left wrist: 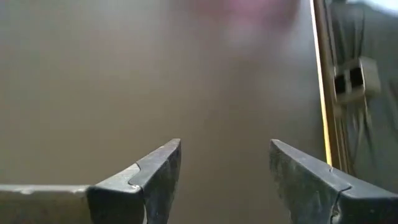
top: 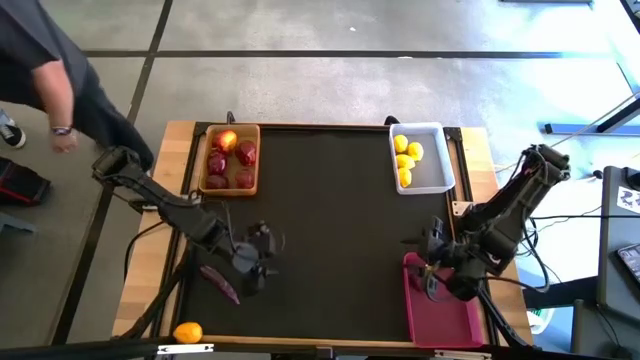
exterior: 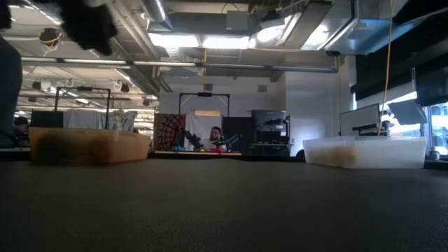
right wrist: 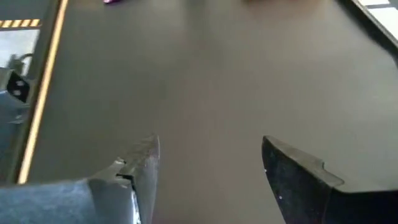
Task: Sort produce into baskets
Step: Put the eggplant into the red bin
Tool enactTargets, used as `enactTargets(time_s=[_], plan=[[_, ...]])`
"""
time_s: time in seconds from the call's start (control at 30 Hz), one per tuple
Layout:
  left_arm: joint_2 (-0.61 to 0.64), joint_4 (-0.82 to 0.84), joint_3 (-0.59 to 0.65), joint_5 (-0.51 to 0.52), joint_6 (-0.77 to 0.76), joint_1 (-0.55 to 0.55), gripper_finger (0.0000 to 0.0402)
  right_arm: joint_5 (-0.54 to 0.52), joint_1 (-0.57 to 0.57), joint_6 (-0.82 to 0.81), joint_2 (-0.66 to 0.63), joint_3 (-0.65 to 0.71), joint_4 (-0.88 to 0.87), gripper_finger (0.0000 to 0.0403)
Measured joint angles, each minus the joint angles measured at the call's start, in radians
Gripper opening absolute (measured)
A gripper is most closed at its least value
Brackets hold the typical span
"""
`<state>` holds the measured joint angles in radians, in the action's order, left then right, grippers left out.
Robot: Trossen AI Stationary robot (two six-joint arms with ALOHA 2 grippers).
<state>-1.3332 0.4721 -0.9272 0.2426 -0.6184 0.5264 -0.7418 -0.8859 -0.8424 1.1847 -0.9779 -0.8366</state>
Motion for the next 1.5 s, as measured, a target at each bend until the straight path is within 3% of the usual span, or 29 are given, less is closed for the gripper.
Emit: enactTargets(time_s=[0.27,0.63,0.93,1.23,1.5], plan=[[-0.001,0.178,-0.002,-0.007,-0.112,0.148,0.0235,0.004,0.076,0.087,0.0,0.0,0.0,0.0241],[-0.001,0.366,0.023,-0.108,-0.418,0.317,0.0235,0.084,0.143,0.124,0.0,0.0,0.0,0.0241],[-0.027,0.364,0.091,-0.117,-0.428,0.37,0.0235,0.081,0.143,0.144,0.001,0.0,0.001,0.0241],[-0.074,0.353,0.124,-0.245,-0.419,0.37,0.0235,0.08,0.142,0.144,0.001,0.0,-0.002,0.0241],[-0.151,0.379,0.123,-0.267,-0.287,0.372,0.0235,0.078,0.142,0.145,0.001,0.0,-0.004,0.0241]])
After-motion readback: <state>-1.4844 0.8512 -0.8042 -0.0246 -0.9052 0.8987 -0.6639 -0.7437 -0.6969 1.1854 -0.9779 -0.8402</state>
